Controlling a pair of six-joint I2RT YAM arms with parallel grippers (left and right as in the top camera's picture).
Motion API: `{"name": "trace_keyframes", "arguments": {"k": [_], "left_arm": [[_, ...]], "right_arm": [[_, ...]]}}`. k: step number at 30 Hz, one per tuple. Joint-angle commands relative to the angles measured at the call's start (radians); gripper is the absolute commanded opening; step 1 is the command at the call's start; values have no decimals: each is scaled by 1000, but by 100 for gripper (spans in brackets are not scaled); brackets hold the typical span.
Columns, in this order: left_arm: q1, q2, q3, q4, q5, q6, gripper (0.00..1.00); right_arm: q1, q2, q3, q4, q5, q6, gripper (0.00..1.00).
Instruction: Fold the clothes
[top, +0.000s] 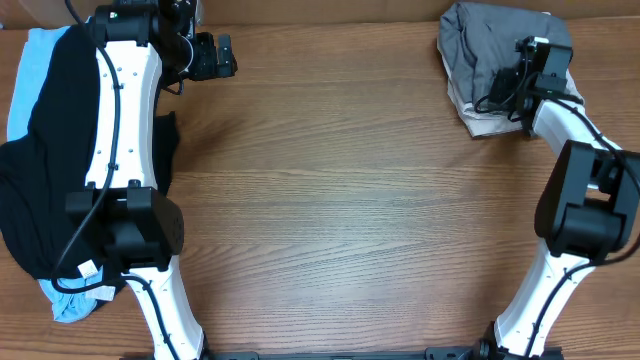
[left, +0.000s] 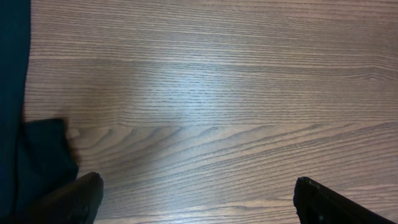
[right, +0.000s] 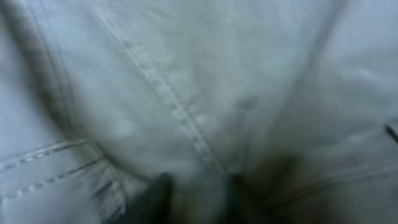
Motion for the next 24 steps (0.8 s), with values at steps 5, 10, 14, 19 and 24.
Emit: {"name": "trace_keyframes", "arguments": {"k": [5,10,14,19,24], "left_arm": [[-2,3,21,3,-6,0,100],[-2,3,21,3,-6,1,100],[-2,3,21,3,-5,0,100],[-2,3,21,3,-6,0,100],[-2,3,21,3,-5,0,100]], "right_arm": [[-5,-438,-3,-92,7,33,100],[-4,-744,-3,-217,-3,125,100],[-4,-934,-3,-253,-3,125,100],[-4,-1099,-3,-253,-3,125,100],[-4,-1183,-3,-259,-3,125,100]]}}
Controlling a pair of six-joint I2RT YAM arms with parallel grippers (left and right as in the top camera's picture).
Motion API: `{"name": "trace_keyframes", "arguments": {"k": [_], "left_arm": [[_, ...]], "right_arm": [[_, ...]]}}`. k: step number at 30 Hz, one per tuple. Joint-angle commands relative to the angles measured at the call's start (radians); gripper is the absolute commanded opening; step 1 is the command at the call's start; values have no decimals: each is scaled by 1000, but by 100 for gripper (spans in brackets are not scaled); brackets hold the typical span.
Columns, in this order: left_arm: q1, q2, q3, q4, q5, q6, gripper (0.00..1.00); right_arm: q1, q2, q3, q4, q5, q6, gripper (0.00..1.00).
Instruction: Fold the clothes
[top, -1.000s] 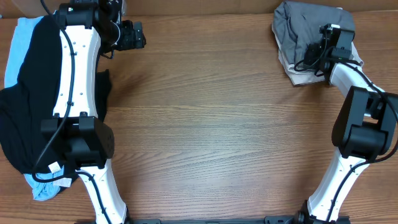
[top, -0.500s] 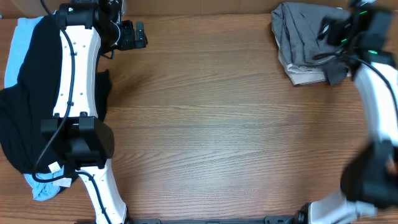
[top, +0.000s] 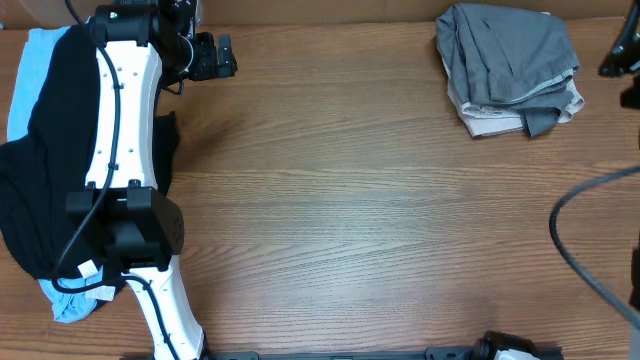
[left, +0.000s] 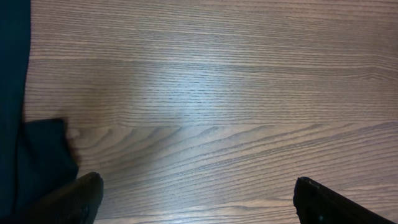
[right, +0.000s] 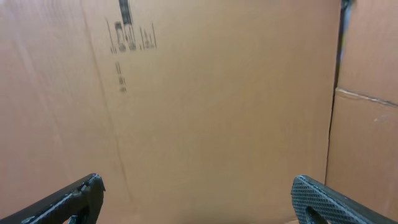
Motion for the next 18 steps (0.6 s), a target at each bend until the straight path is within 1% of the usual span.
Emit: {"name": "trace_keyframes", "arguments": {"k": [1,8,13,16,18], "left_arm": [[-2,3,21,3,-5,0,100],[-2,3,21,3,-5,0,100],[-2,3,21,3,-5,0,100],[-2,3,21,3,-6,0,100],[-2,3,21,3,-5,0,100]], "right_arm": [[-2,-30,-6,-8,-1,8,100],[-2,-39,-8,-25,4,6,100],[6,-55,-9,-127,51,4,100],[55,-77,-30,-209,52,3,100],[87,-98,-62,-234,72,3,100]]}}
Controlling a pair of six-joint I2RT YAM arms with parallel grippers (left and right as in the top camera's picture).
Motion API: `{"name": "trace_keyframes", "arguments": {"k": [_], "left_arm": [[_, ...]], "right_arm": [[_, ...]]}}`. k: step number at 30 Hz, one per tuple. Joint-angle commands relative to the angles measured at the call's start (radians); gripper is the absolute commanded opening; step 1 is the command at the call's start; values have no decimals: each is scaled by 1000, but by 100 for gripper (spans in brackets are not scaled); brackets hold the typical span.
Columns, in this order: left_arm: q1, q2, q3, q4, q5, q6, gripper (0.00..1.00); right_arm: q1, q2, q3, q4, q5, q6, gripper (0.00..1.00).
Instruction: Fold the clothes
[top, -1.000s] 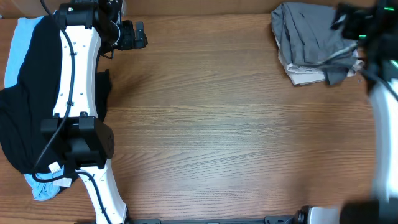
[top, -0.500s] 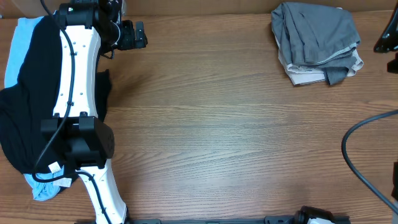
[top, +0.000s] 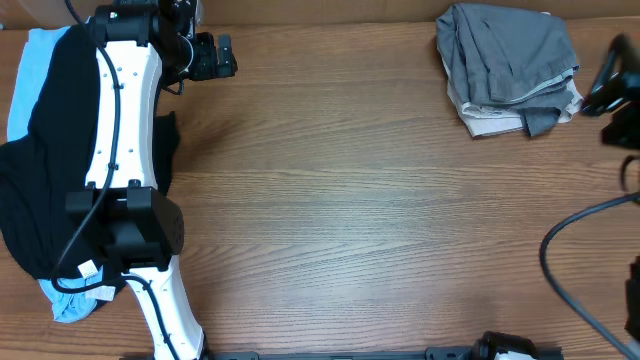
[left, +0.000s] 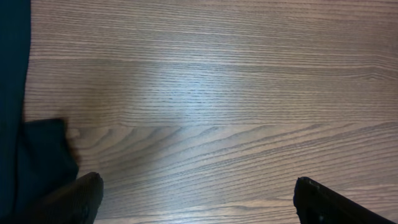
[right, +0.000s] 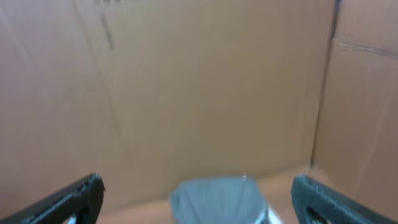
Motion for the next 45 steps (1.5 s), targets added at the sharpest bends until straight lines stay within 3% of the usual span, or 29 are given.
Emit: {"name": "trace_keyframes", "arguments": {"k": [1,6,16,24,27,34,45], "left_arm": [[-2,3,21,3,-6,0,100],[-2,3,21,3,-5,0,100],[-2,3,21,3,-6,1,100],[-2,3,21,3,-6,0,100],[-2,3,21,3,-5,0,100],[-2,3,21,3,-5,0,100],[-2,3,21,3,-6,0,100]], "right_arm": [[52,-50,-54,-14,36,1,100],[103,-145,-244,72,28,92,100],[114,-426,-826,432,19,344,100],[120,-665,-1160,558,-18,336,100],[121,-743,-1254,579,-41,270,100],[159,-859,-1366,579,-69,107,100],[166,-962,-1489,579,-69,96,100]]}}
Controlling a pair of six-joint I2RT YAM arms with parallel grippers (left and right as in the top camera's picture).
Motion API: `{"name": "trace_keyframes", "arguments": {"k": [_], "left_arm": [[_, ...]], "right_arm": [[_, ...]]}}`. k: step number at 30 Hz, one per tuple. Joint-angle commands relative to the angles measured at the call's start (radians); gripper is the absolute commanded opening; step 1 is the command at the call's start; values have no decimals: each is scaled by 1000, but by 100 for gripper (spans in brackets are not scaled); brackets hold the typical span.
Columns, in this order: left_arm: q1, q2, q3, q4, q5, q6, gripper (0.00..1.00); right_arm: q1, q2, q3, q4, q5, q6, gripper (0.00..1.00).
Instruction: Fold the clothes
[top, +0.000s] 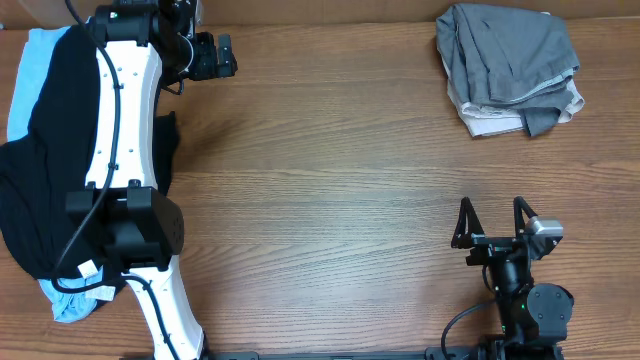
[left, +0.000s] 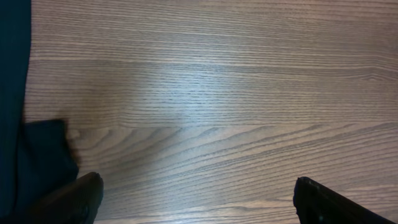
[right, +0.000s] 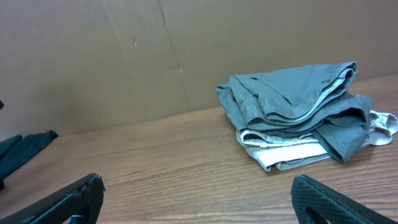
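Observation:
A folded grey garment on a pale one forms a pile (top: 510, 65) at the table's back right, also in the right wrist view (right: 298, 118). A black garment (top: 45, 170) lies heaped over a light blue one (top: 30, 60) at the left edge, under the left arm. My left gripper (top: 228, 55) hangs open over bare wood at the back left, with a corner of black cloth (left: 31, 155) by its left finger. My right gripper (top: 491, 220) is open and empty, low at the front right and facing the grey pile.
The wooden table (top: 330, 200) spreads between the two piles. A cardboard wall (right: 124, 50) stands along the table's back edge behind the grey pile.
My right gripper was at the right edge of the overhead view, raised toward the cardboard wall. Now it sits low at the front right, still open. The left arm and both piles are unchanged.
My right gripper was first pressed into the grey pile, fingers near together in the fabric. Then it was open and off the pile at the right edge, the pile left folded. It now rests at the front right. My left gripper stayed open at the back left throughout.

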Motion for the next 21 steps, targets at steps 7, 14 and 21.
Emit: {"name": "trace_keyframes", "arguments": {"k": [7,14,21], "left_arm": [[-2,3,21,0,-6,0,100],[-2,3,21,0,-5,0,100],[-2,3,21,0,-6,0,100]], "right_arm": [[5,-52,-76,33,-6,-16,100],[5,-52,-76,32,3,-15,100],[5,-51,-76,31,3,-15,100]]}}
